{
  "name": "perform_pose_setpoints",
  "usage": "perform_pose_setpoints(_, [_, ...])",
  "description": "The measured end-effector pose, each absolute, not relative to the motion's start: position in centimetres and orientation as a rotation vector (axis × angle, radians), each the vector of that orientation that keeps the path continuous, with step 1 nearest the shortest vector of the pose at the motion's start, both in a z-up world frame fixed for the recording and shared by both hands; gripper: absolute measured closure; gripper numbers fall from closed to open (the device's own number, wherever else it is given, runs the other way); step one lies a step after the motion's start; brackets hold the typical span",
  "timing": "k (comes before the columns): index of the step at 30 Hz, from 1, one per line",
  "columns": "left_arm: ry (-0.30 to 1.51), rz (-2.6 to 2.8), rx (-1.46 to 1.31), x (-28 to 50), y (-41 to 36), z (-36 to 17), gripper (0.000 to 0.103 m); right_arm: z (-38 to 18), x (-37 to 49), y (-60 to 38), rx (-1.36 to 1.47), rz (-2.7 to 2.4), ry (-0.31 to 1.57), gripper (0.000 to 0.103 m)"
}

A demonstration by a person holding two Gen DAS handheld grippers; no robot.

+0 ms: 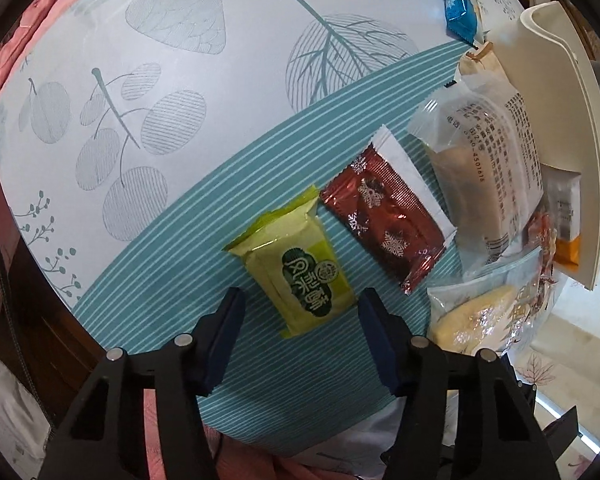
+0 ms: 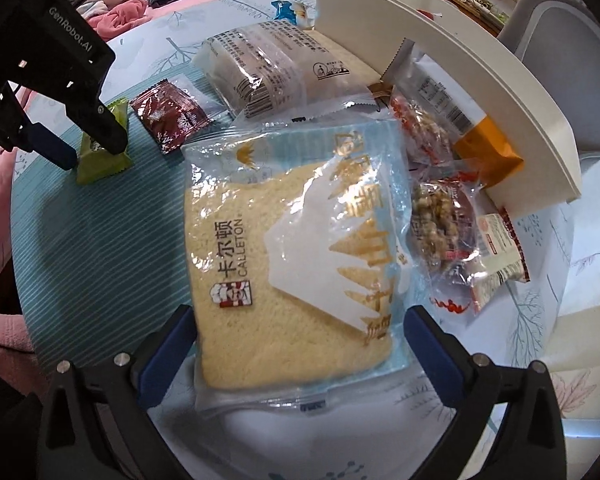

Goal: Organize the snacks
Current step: 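Grasp the yellow-green pastry packet with the left tool while the right tool grasps the Calleton bread bag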

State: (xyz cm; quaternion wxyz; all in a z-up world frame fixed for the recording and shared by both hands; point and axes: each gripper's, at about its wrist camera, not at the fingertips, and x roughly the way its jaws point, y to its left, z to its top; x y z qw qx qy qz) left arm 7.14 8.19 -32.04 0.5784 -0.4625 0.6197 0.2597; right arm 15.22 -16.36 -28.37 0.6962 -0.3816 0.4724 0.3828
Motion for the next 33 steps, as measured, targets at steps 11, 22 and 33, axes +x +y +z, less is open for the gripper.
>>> perform_pose_setpoints(11, [1.420, 0.595, -1.147, 7.4, 7.8, -32.4, 0.063, -29.6, 18.5, -16.5, -0.744, 0.868, 1.106, 0.000])
perform_pose_setpoints(22, [1.438, 0.570, -1.183, 6.2, 7.6, -32.1, 0.066, -29.2, 20.1, -17.5, -0.666, 0.846, 1.153, 0.008])
perform_pose_setpoints(33, [1.451, 0.484, -1.150, 5.2, 5.0, -29.2, 0.068, -27.9, 18.7, -18.0, -0.647, 0.792, 1.216, 0.018])
